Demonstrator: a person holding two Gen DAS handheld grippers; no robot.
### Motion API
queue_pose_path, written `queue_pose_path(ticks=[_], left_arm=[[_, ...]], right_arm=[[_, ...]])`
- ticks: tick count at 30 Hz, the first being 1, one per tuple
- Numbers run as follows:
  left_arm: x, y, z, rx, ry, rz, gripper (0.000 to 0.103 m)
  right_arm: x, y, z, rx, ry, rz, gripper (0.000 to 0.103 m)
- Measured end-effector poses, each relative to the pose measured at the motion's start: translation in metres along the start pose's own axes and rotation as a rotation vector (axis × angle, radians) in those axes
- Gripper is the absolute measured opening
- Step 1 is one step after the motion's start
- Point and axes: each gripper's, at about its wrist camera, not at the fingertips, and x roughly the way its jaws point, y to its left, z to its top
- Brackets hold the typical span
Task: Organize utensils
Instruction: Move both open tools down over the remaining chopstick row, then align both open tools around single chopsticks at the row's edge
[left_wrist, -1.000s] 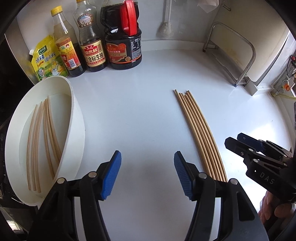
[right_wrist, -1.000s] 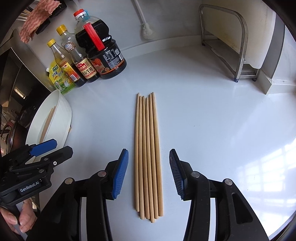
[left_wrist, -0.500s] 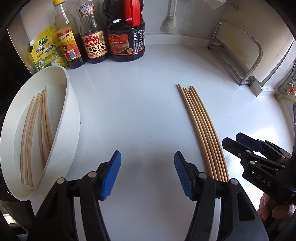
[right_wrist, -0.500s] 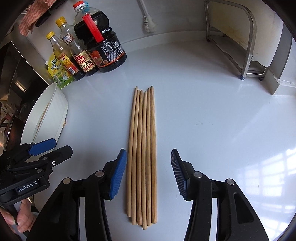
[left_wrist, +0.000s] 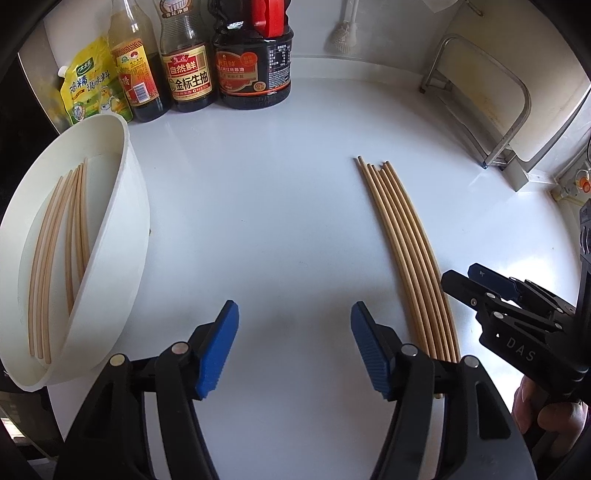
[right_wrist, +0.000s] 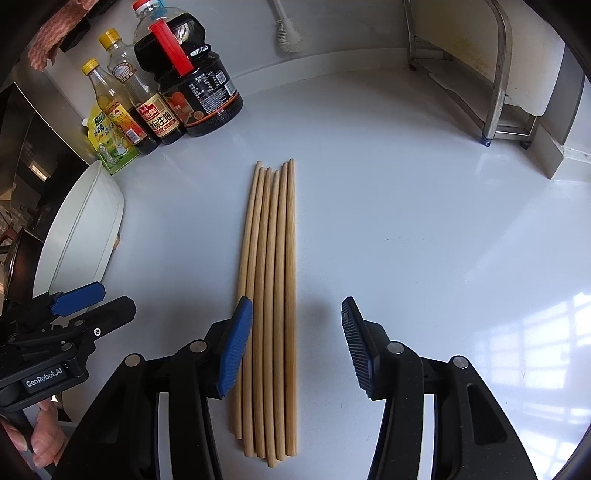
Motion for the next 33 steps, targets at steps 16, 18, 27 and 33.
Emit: queue_pose_path(ticks=[16, 18, 27, 33], left_arm=[[0.006, -0.013, 0.004, 0.008, 0.001, -0.029, 0.064], [0.007, -0.014, 0.005, 0.006, 0.002, -0.03, 0.064], [0.014, -0.024, 0.007, -0.013, -0.006, -0.041, 0.065], [0.021, -0.039, 0.007, 0.0, -0.003, -0.054, 0.066]], right_arm=[[0.009, -0.001, -0.004, -0.065, -0.008, -0.094, 0.048], [0.009, 0.0, -0.005, -0.078, -0.012, -0.104, 0.048], [0.008, -0.004, -0.01, -0.127, -0.021, -0.147, 0.048], [0.006, -0.014, -0.009, -0.112, -0.033, -0.156, 0.048]])
